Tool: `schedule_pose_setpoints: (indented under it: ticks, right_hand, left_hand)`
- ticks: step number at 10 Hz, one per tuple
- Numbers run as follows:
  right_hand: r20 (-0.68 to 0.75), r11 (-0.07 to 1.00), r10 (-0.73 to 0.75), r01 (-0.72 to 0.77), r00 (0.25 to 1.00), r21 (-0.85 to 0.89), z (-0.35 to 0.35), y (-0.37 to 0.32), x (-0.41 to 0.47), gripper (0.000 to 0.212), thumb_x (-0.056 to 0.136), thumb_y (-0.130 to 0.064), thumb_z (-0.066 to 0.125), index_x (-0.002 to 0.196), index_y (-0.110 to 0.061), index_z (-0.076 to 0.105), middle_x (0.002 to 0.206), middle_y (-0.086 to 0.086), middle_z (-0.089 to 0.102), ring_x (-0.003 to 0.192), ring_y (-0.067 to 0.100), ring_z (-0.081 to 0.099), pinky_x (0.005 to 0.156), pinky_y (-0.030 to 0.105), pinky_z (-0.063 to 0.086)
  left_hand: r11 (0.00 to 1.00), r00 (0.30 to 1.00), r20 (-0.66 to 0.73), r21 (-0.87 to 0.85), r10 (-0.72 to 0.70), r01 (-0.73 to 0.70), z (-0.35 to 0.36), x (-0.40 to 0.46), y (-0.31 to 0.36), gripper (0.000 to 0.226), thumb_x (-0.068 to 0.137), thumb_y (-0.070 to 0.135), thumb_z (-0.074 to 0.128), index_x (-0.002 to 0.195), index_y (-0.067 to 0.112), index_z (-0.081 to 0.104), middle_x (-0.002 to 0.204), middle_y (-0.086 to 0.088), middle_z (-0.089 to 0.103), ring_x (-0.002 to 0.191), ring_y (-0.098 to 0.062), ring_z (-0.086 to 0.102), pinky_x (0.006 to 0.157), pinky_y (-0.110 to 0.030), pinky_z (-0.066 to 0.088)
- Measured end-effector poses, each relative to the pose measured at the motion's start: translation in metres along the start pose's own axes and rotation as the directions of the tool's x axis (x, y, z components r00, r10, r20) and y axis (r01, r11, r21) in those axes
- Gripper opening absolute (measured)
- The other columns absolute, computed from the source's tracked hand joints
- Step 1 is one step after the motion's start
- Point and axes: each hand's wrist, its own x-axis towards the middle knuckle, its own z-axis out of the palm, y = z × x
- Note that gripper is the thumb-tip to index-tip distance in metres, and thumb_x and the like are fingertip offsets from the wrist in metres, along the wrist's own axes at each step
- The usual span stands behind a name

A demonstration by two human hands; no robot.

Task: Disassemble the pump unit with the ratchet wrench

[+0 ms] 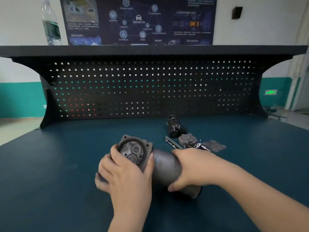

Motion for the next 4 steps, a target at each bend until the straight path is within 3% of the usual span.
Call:
schedule_pose_setpoints:
  ticks: [1, 2, 3, 4]
  right_hand:
    - [-0.157, 0.991, -0.057, 0.037, 0.986, -0.129, 0.007, -0.001, 0.005, 0.070, 0.051, -0.075, 0.071, 0.100, -0.028, 0.052, 0.086, -0.011, 0.059, 0.087, 0.019, 0.058, 0.062, 0.033, 0.041]
    - [-0.241, 0.961, -0.118, 0.049, 0.963, -0.273, 0.023, -0.005, 0.018, 0.072, 0.055, -0.073, 0.070, 0.110, -0.032, 0.046, 0.097, -0.008, 0.061, 0.099, 0.022, 0.052, 0.069, 0.036, 0.030]
    - [-0.248, 0.939, -0.135, 0.044, 0.959, -0.340, 0.034, -0.003, 0.034, 0.083, 0.063, -0.070, 0.068, 0.130, -0.031, 0.039, 0.120, -0.008, 0.060, 0.112, 0.023, 0.047, 0.081, 0.040, 0.031]
    - [-0.212, 0.969, -0.103, 0.050, 0.972, -0.241, 0.027, 0.001, 0.034, 0.092, 0.066, -0.075, 0.063, 0.143, -0.036, 0.032, 0.136, -0.012, 0.052, 0.123, 0.019, 0.041, 0.095, 0.041, 0.030]
  left_hand:
    - [0.998, 1.000, 0.006, 0.059, -0.002, 0.002, -0.001, -0.013, -0.010, 0.091, 0.069, 0.056, 0.060, 0.121, -0.017, 0.040, 0.112, -0.039, 0.049, 0.113, -0.053, 0.047, 0.087, -0.070, 0.033]
    - [0.993, 0.993, 0.081, 0.088, -0.089, 0.082, 0.003, -0.023, -0.020, 0.093, 0.064, 0.043, 0.080, 0.115, -0.024, 0.041, 0.113, -0.043, 0.048, 0.121, -0.055, 0.043, 0.090, -0.074, 0.028]
    - [0.984, 0.981, 0.119, 0.113, -0.152, 0.139, 0.004, -0.023, -0.030, 0.086, 0.067, 0.046, 0.078, 0.108, -0.022, 0.047, 0.118, -0.040, 0.048, 0.133, -0.051, 0.032, 0.096, -0.074, 0.021]
    - [0.980, 0.980, 0.053, 0.069, -0.191, 0.187, -0.007, -0.019, -0.034, 0.084, 0.075, 0.053, 0.070, 0.115, -0.018, 0.049, 0.128, -0.036, 0.047, 0.137, -0.048, 0.027, 0.101, -0.069, 0.019]
